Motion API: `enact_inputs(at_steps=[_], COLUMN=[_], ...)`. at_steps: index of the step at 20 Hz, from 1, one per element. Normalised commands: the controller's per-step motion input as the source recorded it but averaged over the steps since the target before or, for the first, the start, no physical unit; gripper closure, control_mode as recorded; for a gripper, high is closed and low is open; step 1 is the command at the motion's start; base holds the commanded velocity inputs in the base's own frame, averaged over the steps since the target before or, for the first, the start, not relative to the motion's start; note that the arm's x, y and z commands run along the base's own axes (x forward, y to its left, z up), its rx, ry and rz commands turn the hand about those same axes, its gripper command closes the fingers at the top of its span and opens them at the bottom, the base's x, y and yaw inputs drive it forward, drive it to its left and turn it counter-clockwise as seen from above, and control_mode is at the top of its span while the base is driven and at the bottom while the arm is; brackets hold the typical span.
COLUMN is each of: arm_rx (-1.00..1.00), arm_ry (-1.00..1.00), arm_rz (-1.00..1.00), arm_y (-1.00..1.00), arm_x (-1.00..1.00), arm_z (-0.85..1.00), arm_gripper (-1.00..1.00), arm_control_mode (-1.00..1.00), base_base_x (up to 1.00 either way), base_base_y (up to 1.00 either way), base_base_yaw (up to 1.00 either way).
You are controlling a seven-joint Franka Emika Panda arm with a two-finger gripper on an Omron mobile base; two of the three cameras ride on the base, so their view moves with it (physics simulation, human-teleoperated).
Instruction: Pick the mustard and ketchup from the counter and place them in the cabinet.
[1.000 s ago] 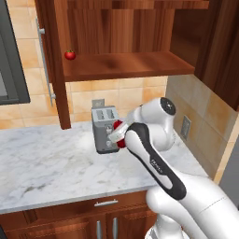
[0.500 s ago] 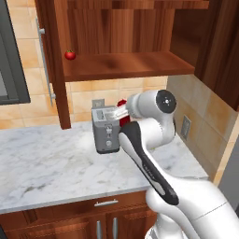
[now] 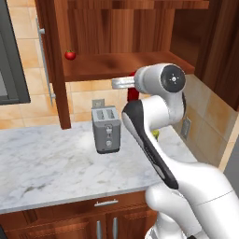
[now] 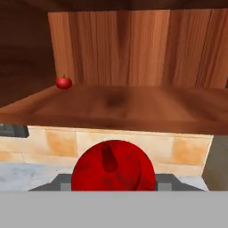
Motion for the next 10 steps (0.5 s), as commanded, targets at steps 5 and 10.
enact_inputs(at_steps=[5, 10], arm_rx=[0.20, 0.15], arm_ry=[-0.02, 0.00], arm_rz=[-0.13, -0.10], arm_y=[-0.45, -0.26], arm_x=[0.00, 0.01], arm_z=[0.77, 0.57], arm_gripper=[1.00, 1.00], arm_control_mode=[-1.00, -1.00], base_base_x=[0.00, 0.00], base_base_y=[0.00, 0.00], base_base_yaw=[0.00, 0.00])
